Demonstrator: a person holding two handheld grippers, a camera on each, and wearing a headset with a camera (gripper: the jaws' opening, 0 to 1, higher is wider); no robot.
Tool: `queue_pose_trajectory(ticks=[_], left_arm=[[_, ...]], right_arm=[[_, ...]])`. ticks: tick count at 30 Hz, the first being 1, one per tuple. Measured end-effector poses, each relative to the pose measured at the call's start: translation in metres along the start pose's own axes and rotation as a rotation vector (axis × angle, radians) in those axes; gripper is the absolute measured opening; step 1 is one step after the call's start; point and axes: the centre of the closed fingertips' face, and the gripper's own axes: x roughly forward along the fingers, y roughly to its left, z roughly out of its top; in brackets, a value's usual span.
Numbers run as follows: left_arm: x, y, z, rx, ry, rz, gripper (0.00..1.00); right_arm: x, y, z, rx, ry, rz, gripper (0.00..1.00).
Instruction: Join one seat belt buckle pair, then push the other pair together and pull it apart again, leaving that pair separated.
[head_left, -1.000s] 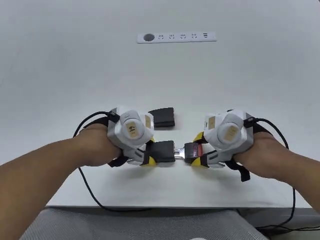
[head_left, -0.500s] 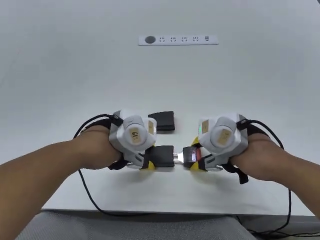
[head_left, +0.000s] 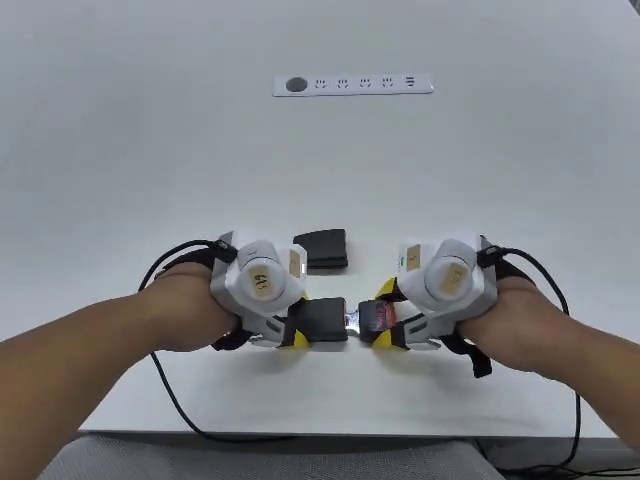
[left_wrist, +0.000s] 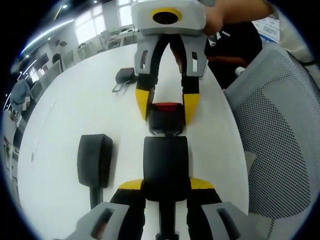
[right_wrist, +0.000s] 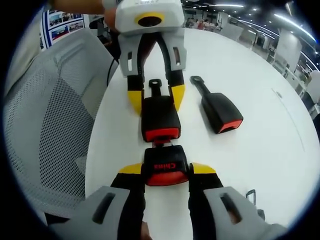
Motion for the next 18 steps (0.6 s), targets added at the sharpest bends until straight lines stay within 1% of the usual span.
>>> queue_pose_trajectory(ticks=[2,4,7,12,13,14,15,18], left_arm=[[-0.001,-0.001,0.001,0.000,-0.001,0.000,0.31],[0.000,0.000,0.000,0.000,-0.003,0.000,0.31],[0.000,0.000,0.000,0.002,-0.005,0.000,0.31],[0.001,0.000,0.000,0.008,0.001,0.001,0.31],[0.000,0.000,-0.001,0.008,0.001,0.000,0.31],[0.000,0.001,0.000,0.003,-0.004,0.002,0.31],[-0.001,0.002,-0.001,-0.001,-0.012,0.001,0.31],[0.000,0.000,0.000,0.003,-0.009,0.001,0.31]], right_arm=[[0.000,0.001,0.001,0.004,-0.007,0.000,0.31],[0.000,0.001,0.001,0.003,-0.011,-0.002,0.31],[0.001,0.001,0.001,-0.006,-0.006,-0.004,0.31],[0.006,0.001,0.004,-0.014,-0.003,-0.008,0.31],[0.008,0.001,0.011,-0.062,-0.019,-0.004,0.31],[0.006,0.005,0.007,-0.026,0.003,-0.008,0.31],[0.005,0.006,0.007,-0.024,-0.001,-0.006,0.31],[0.003,0.005,0.008,-0.023,-0.001,-0.007,0.31]])
